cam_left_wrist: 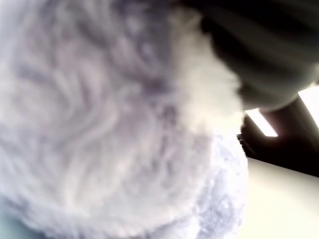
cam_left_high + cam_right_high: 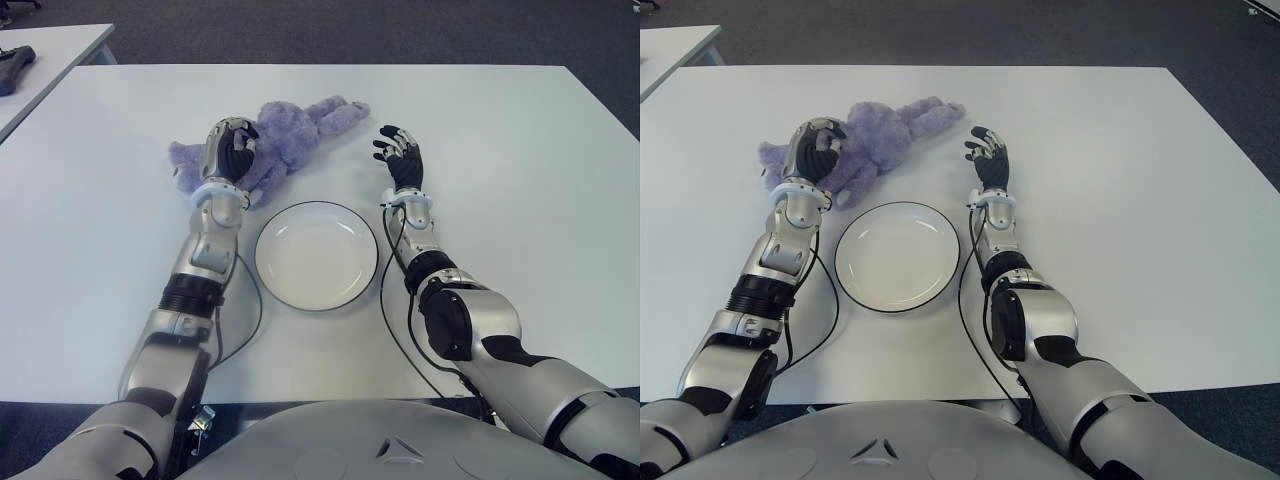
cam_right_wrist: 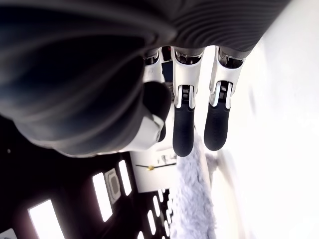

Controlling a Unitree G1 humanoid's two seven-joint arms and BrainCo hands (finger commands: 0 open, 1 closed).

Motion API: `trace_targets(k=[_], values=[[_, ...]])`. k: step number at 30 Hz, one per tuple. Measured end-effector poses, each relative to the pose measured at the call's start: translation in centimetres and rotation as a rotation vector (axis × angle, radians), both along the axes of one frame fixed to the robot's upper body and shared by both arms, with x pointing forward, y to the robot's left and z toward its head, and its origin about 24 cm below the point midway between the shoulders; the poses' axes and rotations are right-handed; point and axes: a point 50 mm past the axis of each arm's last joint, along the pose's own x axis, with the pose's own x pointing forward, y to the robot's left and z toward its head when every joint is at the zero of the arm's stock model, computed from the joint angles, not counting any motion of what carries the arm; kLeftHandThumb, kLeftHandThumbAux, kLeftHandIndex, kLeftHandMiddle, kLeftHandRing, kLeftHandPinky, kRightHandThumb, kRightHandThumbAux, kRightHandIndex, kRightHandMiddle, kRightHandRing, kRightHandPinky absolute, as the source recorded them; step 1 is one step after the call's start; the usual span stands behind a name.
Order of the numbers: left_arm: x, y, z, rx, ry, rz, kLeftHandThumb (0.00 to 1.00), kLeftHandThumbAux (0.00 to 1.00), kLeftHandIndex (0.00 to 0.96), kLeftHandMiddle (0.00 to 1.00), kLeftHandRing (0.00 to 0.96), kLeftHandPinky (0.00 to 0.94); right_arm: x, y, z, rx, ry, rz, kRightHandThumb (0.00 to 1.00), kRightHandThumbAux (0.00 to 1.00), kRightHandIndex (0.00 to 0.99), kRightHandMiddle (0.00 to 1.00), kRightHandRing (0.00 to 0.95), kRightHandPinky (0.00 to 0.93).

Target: Put the doll into the plate.

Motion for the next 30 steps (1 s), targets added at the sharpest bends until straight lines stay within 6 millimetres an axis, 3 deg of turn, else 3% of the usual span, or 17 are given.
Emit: trace_targets(k=[9,21,27,30], values=[[-0.1,0.7,1.0,0.053,-0.001,0.031,0.746,0.694,0.443,0.831,0.839,0.856,0.0,0.0,0.0,0.0,-0.004,-0.001,0.835,0.855,0.26,0.218,0.315,0.371],[-0.3,0.7,2.3,0.079,-0.002,0.034,0.747,0.694,0.444,0.826,0.836,0.848,0.0,0.0,0.1,0.0,-0.009,-0.003,0.843,0.849,0.273,0.226,0.379,0.433],[-0.3,0.8,2.5,0.089,0.0,0.035,0.746,0.694,0.443,0.825,0.837,0.856,0.0,0.0,0.1,0.001,-0.012,-0.005,0.862,0.841,0.278,0.23,0.373,0.396],[-0.4,0.7,2.7,0.097,-0.001,0.034,0.746,0.694,0.444,0.827,0.839,0.856,0.0,0.0,0.1,0.001,-0.013,-0.005,0.772,0.864,0.282,0.234,0.322,0.323]])
